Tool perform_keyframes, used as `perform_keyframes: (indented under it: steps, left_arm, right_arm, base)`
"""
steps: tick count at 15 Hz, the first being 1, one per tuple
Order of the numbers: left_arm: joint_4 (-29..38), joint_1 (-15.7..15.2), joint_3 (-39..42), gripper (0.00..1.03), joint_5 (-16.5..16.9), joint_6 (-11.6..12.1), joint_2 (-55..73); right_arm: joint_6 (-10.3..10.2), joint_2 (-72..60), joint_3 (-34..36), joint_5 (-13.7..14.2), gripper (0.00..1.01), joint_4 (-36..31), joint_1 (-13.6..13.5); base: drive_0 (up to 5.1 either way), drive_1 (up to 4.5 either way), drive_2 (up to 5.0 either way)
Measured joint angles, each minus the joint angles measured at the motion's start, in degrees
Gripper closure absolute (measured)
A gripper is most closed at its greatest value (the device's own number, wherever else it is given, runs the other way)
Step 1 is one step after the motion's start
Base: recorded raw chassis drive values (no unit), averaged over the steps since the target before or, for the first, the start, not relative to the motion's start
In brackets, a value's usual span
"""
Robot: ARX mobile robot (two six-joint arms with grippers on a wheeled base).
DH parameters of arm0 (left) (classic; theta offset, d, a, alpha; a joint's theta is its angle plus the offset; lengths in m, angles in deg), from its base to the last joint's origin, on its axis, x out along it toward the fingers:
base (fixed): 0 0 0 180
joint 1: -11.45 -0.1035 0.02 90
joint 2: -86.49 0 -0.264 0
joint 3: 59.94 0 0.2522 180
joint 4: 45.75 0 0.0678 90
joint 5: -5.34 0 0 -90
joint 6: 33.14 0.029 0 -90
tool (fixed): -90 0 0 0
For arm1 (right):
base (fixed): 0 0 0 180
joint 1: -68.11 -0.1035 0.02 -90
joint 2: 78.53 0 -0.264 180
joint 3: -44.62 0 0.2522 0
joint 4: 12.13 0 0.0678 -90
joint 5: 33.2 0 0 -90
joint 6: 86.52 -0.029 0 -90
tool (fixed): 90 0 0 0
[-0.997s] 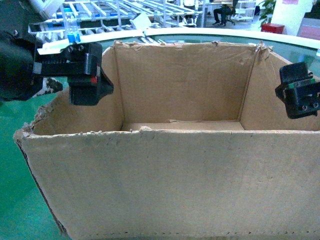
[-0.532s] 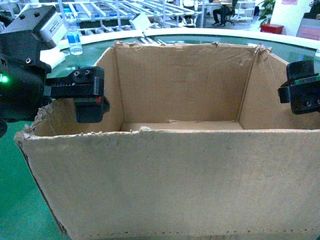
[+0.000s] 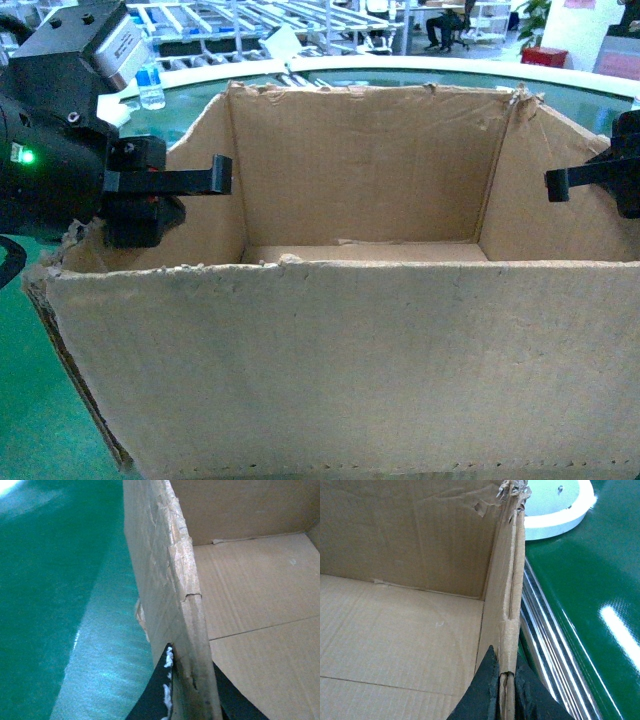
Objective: Sort boxes to right shelf from conveyor
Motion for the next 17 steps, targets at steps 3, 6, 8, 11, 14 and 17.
perform_keyframes:
  steps: [3,6,8,11,14,17]
  left_arm:
    - [0.7,0.1,1.1,0.99,-0.6,0.0,-1.5]
    - [1.4,0.4,0.2,0.99,-0.8,0.7,-6.6]
    - [0.9,1.5,-3.0,0.99,-0.6,1.0,-11.2]
    - [0.5,6.8,-4.5,0.99,-4.2,3.6,-19.9]
    - [0.8,7.1,-4.7,0.99,-4.2,4.7,-21.2]
    - [0.3,7.0,-4.2,0.99,-4.1,4.7,-20.3]
  right_arm:
    - [-1.1,1.5,1.9,0.1,0.98,-2.6,0.4]
    - [-1.3,7.0,0.8,-0.2,0.98,-2.7,1.5]
    - [-1.8,12.9,-2.1,-0.8,0.98,-0.2,3.2]
    - [-1.5,24.9,-2.2,-2.2,0.98,1.1,6.9]
    - [-1.4,27.4,-2.0,-2.1,0.98,1.0,7.1]
    - [-1.4,26.1,-1.5,-2.1,0.98,1.5,7.1]
  base:
    - [0.0,0.00,0.0]
    - [0.0,0.00,0.0]
    - [0.0,0.00,0.0]
    - [0.0,0.00,0.0]
    - [0.0,0.00,0.0]
    - [0.0,-0.28,0.3]
